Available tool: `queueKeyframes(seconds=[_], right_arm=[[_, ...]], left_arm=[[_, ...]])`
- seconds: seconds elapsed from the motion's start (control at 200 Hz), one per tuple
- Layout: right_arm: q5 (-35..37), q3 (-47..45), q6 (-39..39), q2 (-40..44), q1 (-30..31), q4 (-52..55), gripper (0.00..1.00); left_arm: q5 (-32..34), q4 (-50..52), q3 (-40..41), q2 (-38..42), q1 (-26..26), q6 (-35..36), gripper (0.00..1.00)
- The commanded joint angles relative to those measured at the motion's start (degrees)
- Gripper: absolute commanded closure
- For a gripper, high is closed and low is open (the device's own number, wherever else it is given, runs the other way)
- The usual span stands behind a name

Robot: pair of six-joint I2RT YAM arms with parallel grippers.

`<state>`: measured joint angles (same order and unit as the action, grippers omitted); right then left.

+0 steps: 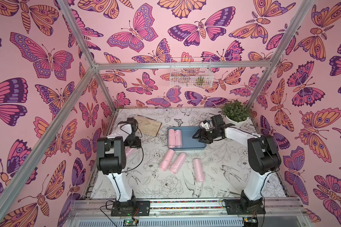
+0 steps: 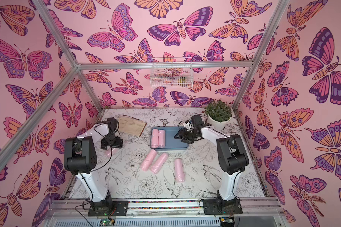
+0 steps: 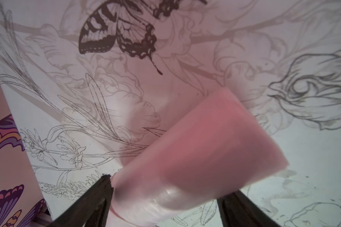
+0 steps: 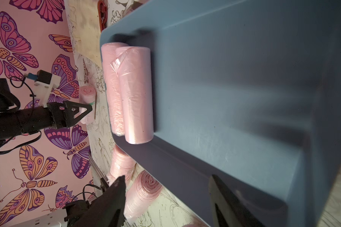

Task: Put the roll of trash bags into the storage box
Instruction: Pick up the roll of trash bags from the center of the board.

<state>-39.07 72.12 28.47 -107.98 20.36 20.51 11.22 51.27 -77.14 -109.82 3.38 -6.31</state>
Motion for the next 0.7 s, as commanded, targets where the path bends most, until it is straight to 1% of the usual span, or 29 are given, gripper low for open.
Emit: queueKeyframes(seconds=[0.0,0.105,0.361,0.551,0.621,0.696], right_arm=[[-0.4,-0.4,-0.7,1.6,-0.3,-0.3,0.29],[-0.2,-0.4,-0.6,1.6,-0.3,-0.2,0.29],[0.2,-0.5,-0.7,2.1,-0.4,0.1,0.29],[0.2,-0.5,-0.4,1.9,-0.4,-0.1,0.29],[0.2,-0.6,-0.4,1.9,-0.4,-0.1,0.29],[0.2,-0.7,-0.4,1.9,-0.4,0.0,0.29]], left_arm=[[-2.4,1.5,-0.9,-2.2,0.8,1.6,0.13],[-5.2,1.5,-1.1,-2.9,0.8,1.1,0.15],[-12.2,1.3,-0.8,-2.6,0.8,-1.7,0.23],[-14.4,0.2,0.6,-1.8,0.6,-3.7,0.28],[-14.9,-0.4,1.2,-2.1,0.5,-4.0,0.27],[-13.6,-0.5,1.4,-2.6,0.5,-4.5,0.24]])
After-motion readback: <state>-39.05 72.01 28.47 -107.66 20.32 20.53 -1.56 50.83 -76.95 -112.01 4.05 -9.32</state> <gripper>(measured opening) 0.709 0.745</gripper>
